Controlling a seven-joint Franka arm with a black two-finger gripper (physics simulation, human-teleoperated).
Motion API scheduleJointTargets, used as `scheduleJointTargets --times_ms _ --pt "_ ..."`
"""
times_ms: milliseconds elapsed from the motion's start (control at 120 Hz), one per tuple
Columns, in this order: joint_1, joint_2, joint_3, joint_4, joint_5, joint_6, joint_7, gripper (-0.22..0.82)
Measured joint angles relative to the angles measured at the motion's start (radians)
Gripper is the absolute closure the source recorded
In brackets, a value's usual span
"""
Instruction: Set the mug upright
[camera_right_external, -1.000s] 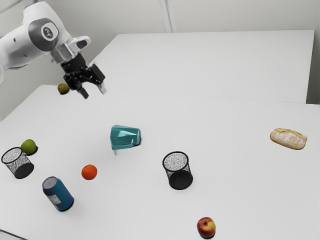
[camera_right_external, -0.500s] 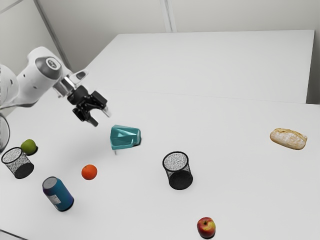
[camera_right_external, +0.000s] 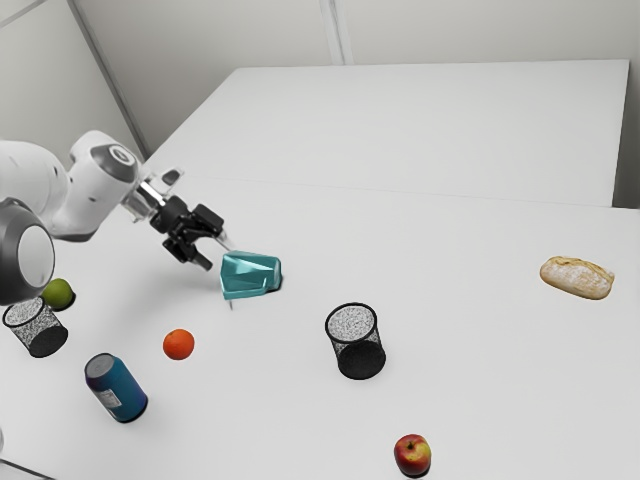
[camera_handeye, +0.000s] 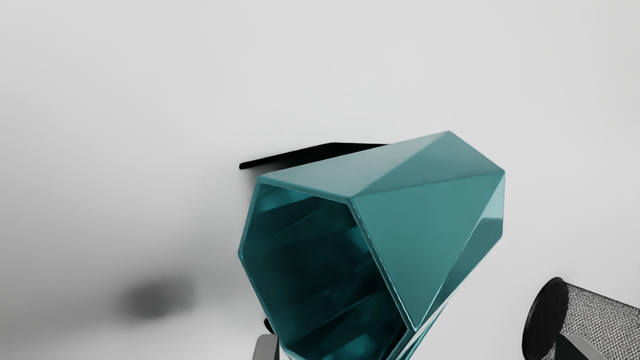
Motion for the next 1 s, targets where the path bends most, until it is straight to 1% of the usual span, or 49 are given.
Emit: scheduleJointTargets --times_ms 233,292,492,633,775,900,1000 --pt "-0.003 -0.003 -0.023 -0.029 -0.059 0.024 0.030 0.03" --pt "-0.005 -0.004 -0.029 -0.033 -0.073 0.032 0.034 0.06" --pt "-0.007 -0.010 -0.038 -0.050 -0.112 0.053 0.040 0.27" --pt "-0.008 -0.034 -0.055 -0.055 -0.122 0.060 0.035 0.40" --pt "-0.012 -0.041 -0.078 -0.055 -0.126 0.066 0.025 0.50" --pt "-0.012 -0.043 -0.097 -0.054 -0.127 0.074 0.016 0.64" --pt "-0.012 -0.045 -0.102 -0.054 -0.127 0.077 0.009 0.70"
